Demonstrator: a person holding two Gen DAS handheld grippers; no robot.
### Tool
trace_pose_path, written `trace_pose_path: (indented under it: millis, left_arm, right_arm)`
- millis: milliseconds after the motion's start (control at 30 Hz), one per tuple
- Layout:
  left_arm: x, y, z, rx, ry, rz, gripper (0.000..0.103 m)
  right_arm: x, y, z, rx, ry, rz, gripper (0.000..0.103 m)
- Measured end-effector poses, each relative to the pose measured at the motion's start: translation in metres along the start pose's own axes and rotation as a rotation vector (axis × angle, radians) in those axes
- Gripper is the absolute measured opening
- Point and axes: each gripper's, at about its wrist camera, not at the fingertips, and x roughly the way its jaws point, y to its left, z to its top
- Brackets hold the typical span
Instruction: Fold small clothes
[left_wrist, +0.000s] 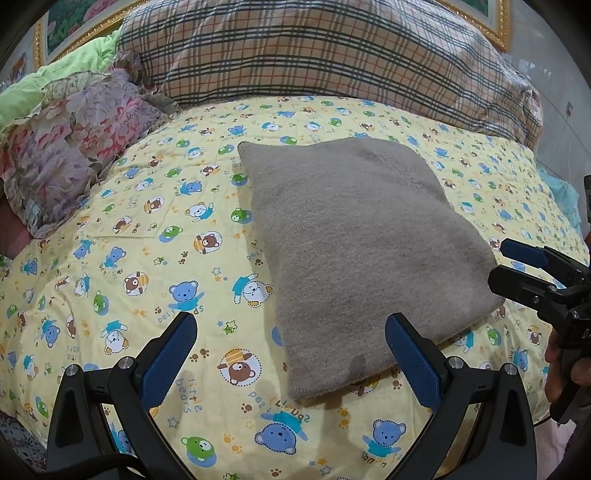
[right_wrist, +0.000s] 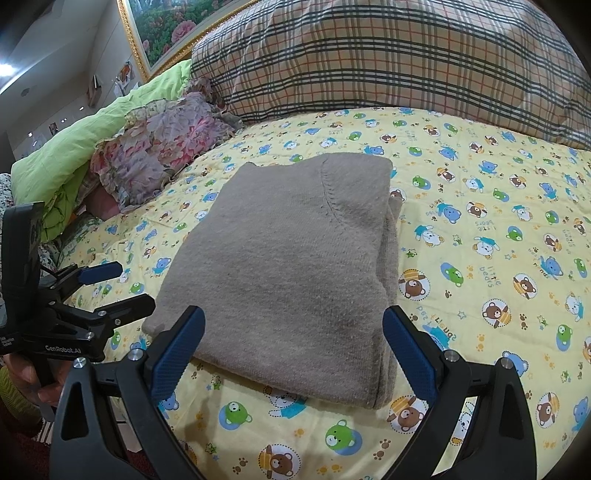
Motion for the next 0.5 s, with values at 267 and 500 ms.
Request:
trace_pose_path:
  millis: [267, 500]
  left_arm:
    - [0.0010, -0.0021, 0.0012, 0.004, 0.002, -0.003, 0.102]
    - [0.0004, -0.0035, 0.0015, 0.007, -0.001, -0.001, 0.102]
  right_arm:
    - [0.0017, -0.0026, 0.0011, 0.006, 0.002, 0.003, 0.097]
    - [0.0018, -0.0025, 0.0002, 0.010, -0.002, 0.002, 0.097]
